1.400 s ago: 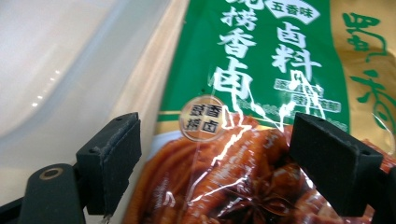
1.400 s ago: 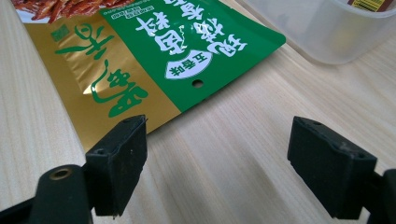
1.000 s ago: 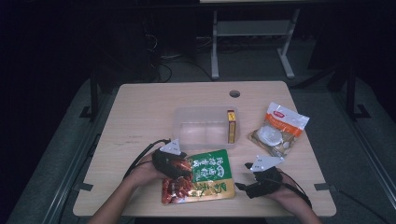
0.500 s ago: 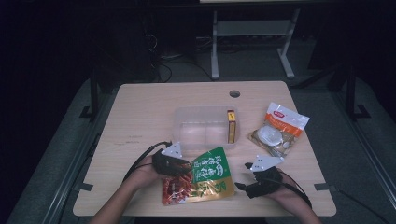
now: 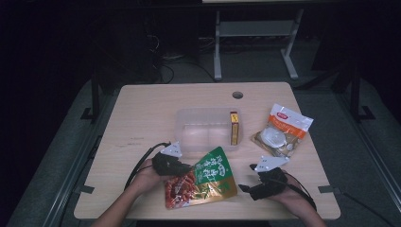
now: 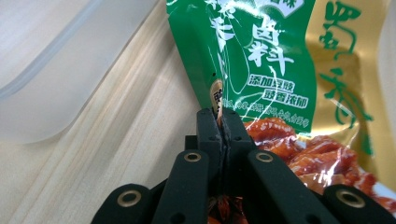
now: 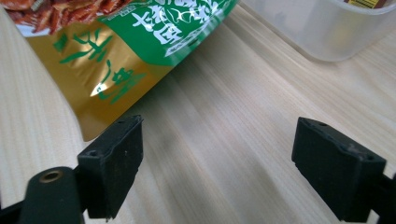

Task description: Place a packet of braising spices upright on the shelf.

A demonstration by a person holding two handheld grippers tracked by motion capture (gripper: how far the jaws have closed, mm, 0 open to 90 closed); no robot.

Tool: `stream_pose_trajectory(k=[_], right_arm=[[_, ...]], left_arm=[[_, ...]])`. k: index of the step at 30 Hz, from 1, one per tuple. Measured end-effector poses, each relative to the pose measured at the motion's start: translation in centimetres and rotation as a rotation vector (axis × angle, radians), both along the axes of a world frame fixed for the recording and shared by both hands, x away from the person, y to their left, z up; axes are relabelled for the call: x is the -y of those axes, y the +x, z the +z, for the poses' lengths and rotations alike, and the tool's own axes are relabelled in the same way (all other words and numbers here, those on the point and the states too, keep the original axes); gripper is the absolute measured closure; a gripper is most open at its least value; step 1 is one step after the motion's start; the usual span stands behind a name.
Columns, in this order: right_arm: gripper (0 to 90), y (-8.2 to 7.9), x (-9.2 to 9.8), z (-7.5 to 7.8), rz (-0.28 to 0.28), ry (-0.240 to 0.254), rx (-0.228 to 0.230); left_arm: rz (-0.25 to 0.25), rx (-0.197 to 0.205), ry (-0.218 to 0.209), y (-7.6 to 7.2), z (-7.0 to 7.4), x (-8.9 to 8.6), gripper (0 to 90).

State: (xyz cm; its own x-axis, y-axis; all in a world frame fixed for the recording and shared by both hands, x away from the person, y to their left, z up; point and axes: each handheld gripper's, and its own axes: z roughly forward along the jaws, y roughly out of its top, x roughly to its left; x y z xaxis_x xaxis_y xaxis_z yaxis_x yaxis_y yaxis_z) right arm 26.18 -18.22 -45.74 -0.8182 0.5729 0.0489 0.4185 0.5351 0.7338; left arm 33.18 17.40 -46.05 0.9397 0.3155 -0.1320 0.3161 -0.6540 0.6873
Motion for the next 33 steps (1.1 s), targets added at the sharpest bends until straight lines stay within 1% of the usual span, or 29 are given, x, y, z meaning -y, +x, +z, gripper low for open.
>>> stream_pose_trajectory(k=[5,6,9,11,14,20,23,25,26,27,30,33], right_arm=[[13.9,-0.1,0.2,0.5,0.014,0.031,-0.004],[13.9,-0.1,0.2,0.6,0.015,0.036,-0.009],[13.7,-0.1,0.3,0.7,0.027,0.047,-0.024],[13.5,-0.1,0.3,0.7,0.032,0.058,-0.038],[13.5,-0.1,0.3,0.8,0.042,0.076,-0.055],[13.4,-0.1,0.0,1.0,0.063,0.108,-0.062],[13.1,-0.1,-0.3,1.0,0.072,0.128,-0.075],[13.1,0.0,-0.6,1.1,0.077,0.150,-0.082],[13.1,0.1,-0.8,1.2,0.081,0.160,-0.085],[13.2,0.2,-1.2,1.3,0.081,0.169,-0.080],[13.5,0.8,-2.5,1.9,0.081,0.183,-0.066],[13.9,1.5,-3.8,2.3,0.086,0.210,-0.060]], left_arm=[[0.013,-0.009,-0.038,-0.3,0.4,-0.5,89.3],[0.012,-0.003,-0.043,-0.3,0.6,-0.6,89.4],[0.023,-0.004,-0.071,-0.6,1.2,-0.9,89.5],[0.028,0.012,-0.081,-0.7,1.8,-1.2,89.6],[0.056,0.031,-0.110,-0.8,2.6,-1.6,89.7],[0.116,0.052,-0.200,-0.7,4.4,-2.7,89.7],[0.150,0.075,-0.234,-0.5,5.3,-3.5,89.8],[0.178,0.090,-0.255,-0.5,5.8,-3.9,89.8],[0.189,0.092,-0.266,-0.4,6.0,-4.2,89.7],[0.201,0.102,-0.275,-0.4,6.2,-4.4,89.7],[0.235,0.106,-0.306,-0.3,6.4,-4.9,89.7],[0.254,0.115,-0.313,-0.3,6.5,-5.2,89.7]])
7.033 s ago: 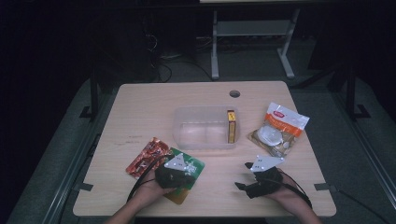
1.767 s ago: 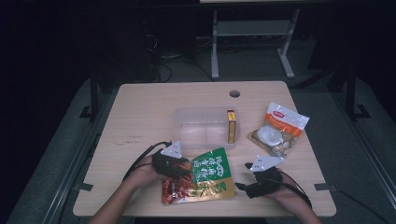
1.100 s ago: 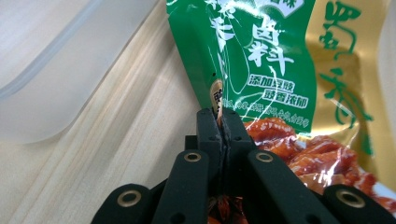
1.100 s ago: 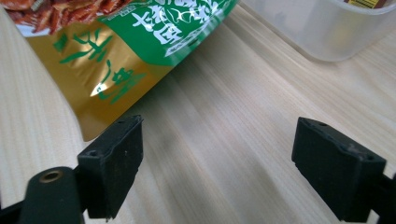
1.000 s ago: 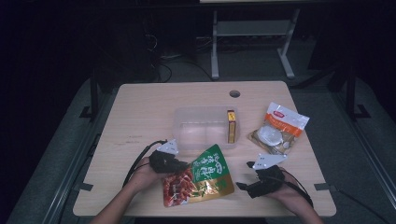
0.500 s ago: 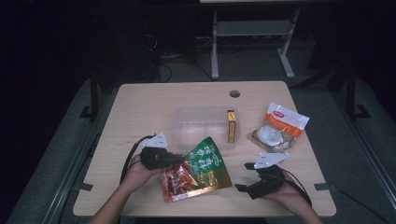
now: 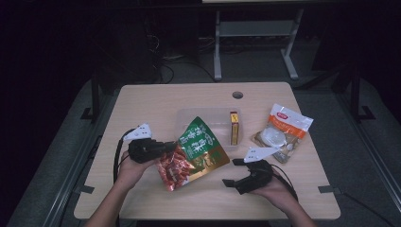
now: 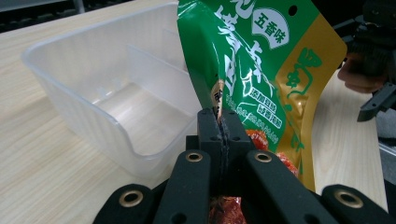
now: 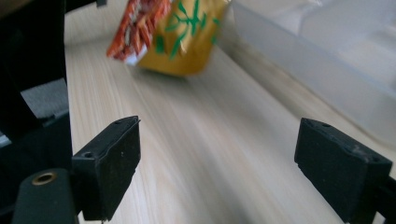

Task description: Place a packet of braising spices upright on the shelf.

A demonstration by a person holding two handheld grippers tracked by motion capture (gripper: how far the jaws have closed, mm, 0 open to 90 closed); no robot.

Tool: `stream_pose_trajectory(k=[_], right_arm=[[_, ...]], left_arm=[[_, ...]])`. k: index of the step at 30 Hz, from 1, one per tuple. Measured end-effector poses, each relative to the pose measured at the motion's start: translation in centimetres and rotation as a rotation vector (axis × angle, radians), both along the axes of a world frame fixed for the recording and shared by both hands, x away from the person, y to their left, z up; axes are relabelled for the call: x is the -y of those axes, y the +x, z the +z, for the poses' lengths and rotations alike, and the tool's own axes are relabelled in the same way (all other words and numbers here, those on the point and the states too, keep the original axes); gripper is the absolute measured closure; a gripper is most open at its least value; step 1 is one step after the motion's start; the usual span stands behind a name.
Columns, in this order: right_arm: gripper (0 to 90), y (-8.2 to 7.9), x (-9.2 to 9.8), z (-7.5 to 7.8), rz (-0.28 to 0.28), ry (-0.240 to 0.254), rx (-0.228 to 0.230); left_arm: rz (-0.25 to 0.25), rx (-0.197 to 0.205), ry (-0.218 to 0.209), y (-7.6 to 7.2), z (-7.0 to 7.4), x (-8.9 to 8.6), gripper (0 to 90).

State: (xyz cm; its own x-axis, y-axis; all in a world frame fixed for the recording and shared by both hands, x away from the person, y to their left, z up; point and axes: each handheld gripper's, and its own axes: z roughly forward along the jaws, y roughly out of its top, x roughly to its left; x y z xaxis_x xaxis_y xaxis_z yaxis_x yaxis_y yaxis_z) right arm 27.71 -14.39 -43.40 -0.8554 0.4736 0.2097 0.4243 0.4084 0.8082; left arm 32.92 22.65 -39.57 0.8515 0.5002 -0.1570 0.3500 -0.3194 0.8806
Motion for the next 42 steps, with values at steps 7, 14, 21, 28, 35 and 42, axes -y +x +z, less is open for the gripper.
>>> stream_pose_trajectory(k=[7,14,21,28,35,42], right_arm=[[20.5,1.9,-2.8,0.4,0.008,0.049,0.009],[43.2,3.6,-4.4,0.9,0.007,0.132,-0.008],[69.0,4.0,-4.6,0.8,0.013,0.140,-0.048],[86.2,4.1,-4.2,1.0,0.017,0.173,-0.061],[89.8,3.9,-3.7,2.3,0.060,0.139,-0.034],[89.9,4.4,-3.6,3.9,0.080,0.130,-0.017]], left_arm=[[0.029,0.000,-0.021,0.0,0.0,-0.2,89.7],[0.025,-0.006,-0.038,-0.2,0.0,-0.3,89.7],[0.022,-0.012,-0.067,-0.2,-0.1,-0.1,89.7],[0.010,-0.006,-0.078,-0.3,-0.3,0.1,89.5],[-0.016,-0.004,-0.067,-0.9,-0.3,0.2,89.3],[-0.016,-0.010,-0.049,-1.4,-0.6,-0.1,89.2]])
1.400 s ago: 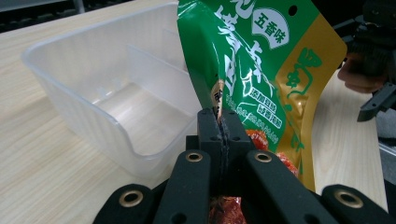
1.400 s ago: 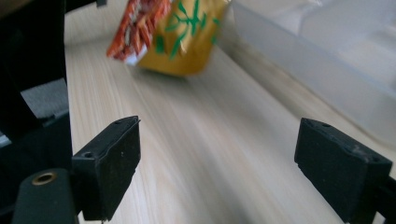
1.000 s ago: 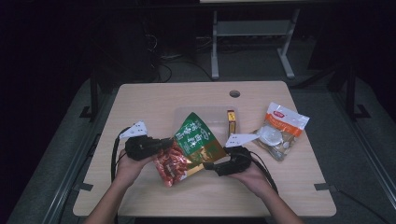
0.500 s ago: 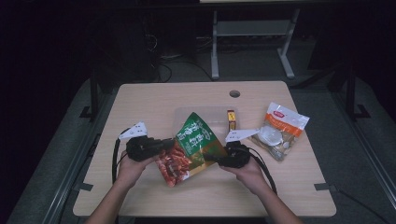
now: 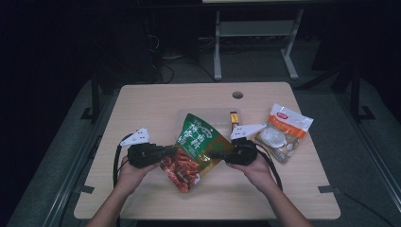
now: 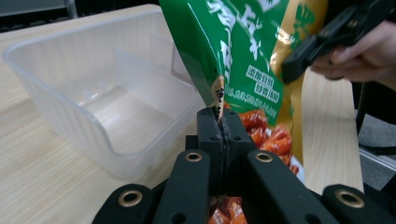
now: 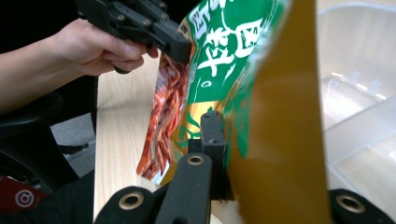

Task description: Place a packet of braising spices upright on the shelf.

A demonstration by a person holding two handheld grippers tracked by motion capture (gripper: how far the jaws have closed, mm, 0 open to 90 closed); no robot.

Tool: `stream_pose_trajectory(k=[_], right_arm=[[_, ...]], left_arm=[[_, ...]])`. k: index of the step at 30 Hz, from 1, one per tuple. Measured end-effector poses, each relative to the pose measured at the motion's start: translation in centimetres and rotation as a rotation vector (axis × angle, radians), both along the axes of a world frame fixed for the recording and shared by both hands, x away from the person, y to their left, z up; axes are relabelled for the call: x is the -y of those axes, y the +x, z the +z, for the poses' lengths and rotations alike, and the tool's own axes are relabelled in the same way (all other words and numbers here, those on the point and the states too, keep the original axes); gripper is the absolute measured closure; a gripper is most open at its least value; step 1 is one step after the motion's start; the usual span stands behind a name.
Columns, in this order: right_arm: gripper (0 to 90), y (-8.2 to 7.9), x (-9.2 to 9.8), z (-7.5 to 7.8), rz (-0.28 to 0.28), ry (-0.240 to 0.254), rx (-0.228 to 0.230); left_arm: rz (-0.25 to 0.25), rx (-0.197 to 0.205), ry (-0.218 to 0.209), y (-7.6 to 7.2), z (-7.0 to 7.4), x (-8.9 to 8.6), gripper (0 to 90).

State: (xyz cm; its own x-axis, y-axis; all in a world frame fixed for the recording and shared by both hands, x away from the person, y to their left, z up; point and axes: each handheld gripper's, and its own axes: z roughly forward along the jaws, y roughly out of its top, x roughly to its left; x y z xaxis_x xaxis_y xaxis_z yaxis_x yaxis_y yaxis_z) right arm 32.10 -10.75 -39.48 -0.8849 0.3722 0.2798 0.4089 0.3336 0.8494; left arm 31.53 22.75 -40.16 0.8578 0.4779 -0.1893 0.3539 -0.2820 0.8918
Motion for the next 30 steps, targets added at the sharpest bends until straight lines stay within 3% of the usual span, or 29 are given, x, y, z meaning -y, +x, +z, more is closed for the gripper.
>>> stream_pose_trajectory(k=[10,14,16,20,23,30], right_arm=[[90.0,0.1,-0.7,1.3,0.026,-0.033,0.046],[90.0,-0.3,-0.7,1.8,0.048,-0.043,0.074],[90.0,-0.4,-0.6,2.1,0.061,-0.063,0.084],[90.0,-0.7,-0.3,2.8,0.080,-0.076,0.109],[90.0,-0.9,0.0,3.4,0.086,-0.074,0.121],[90.0,-1.2,0.5,4.9,0.079,-0.071,0.153]], left_arm=[[-0.015,0.000,0.064,-0.2,-0.5,-0.1,86.8],[-0.029,0.000,0.083,-0.3,-0.5,0.1,78.1],[-0.037,0.019,0.130,-0.4,-0.5,0.3,73.5],[-0.004,0.041,0.155,-0.5,-0.3,0.6,58.6],[0.011,0.034,0.143,-0.5,-0.1,0.0,50.2],[0.030,0.019,0.202,-1.3,-1.2,-0.9,36.2]])
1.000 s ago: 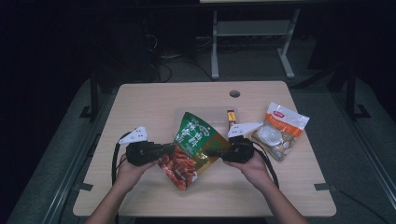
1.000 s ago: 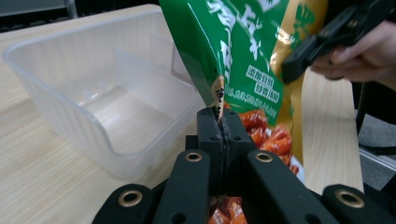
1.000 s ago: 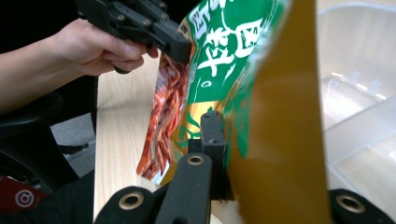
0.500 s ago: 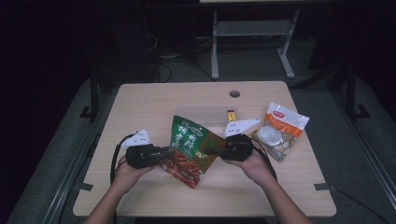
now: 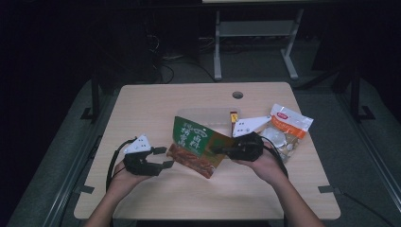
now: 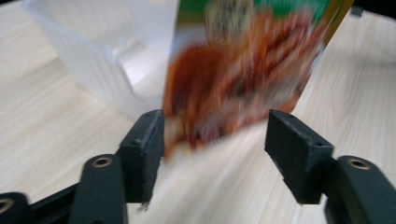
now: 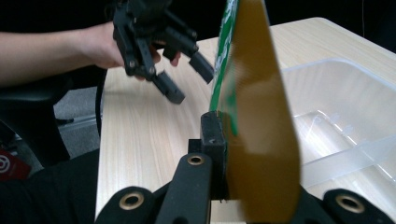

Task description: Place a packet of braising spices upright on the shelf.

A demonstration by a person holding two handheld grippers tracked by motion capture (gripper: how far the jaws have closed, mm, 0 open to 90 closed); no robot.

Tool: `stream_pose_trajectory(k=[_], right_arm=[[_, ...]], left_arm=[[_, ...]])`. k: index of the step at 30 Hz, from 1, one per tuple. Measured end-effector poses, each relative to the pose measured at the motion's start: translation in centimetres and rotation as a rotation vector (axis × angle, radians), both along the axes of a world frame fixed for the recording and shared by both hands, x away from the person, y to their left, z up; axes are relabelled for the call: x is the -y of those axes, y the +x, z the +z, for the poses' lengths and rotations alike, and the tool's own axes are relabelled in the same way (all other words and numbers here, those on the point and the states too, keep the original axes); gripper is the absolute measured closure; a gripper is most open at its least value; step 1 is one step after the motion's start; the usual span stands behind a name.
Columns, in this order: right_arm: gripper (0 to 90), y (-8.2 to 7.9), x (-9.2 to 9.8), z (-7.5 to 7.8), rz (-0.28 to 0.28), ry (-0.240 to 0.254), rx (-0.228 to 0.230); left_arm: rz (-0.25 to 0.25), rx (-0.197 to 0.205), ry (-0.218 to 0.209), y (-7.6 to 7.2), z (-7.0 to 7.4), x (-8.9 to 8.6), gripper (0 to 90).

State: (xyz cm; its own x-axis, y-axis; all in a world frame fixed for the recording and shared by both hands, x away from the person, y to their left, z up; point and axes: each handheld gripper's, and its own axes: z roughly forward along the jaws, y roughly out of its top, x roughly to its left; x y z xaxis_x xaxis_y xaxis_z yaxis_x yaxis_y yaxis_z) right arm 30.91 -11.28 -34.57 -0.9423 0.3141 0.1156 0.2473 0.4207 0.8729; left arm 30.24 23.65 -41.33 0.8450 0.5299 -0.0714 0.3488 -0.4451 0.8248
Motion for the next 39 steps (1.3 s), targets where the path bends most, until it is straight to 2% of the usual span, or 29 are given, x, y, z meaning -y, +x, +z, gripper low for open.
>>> stream_pose_trajectory(k=[3,6,10,15,21,28,33,39], right_arm=[[90.0,0.0,0.3,0.8,-0.011,0.003,0.002],[90.0,0.0,0.8,1.8,-0.030,0.015,0.005],[90.0,0.3,1.3,3.0,-0.062,0.023,0.010],[90.0,1.0,1.6,4.4,-0.111,0.032,0.012],[90.0,2.5,1.5,5.5,-0.174,0.036,0.008],[90.0,4.0,0.3,6.3,-0.256,0.036,0.001],[90.0,5.0,-0.6,6.2,-0.301,0.039,-0.012],[90.0,5.8,-1.3,5.7,-0.315,0.039,-0.028]], left_arm=[[0.010,-0.024,0.023,-0.3,-0.5,-0.3,30.8],[0.014,-0.028,0.049,-0.5,-0.9,-0.7,27.0],[0.034,-0.050,0.051,-0.5,-1.4,-1.0,24.6],[0.044,-0.034,0.066,-0.4,-1.4,-1.2,24.7],[0.051,-0.028,0.061,-0.4,-1.5,-1.3,25.3],[0.045,-0.030,0.069,-0.5,-1.6,-1.1,25.2],[0.032,-0.031,0.074,-0.5,-1.7,-1.0,25.2],[0.027,-0.030,0.072,-0.5,-1.8,-0.9,25.0]])
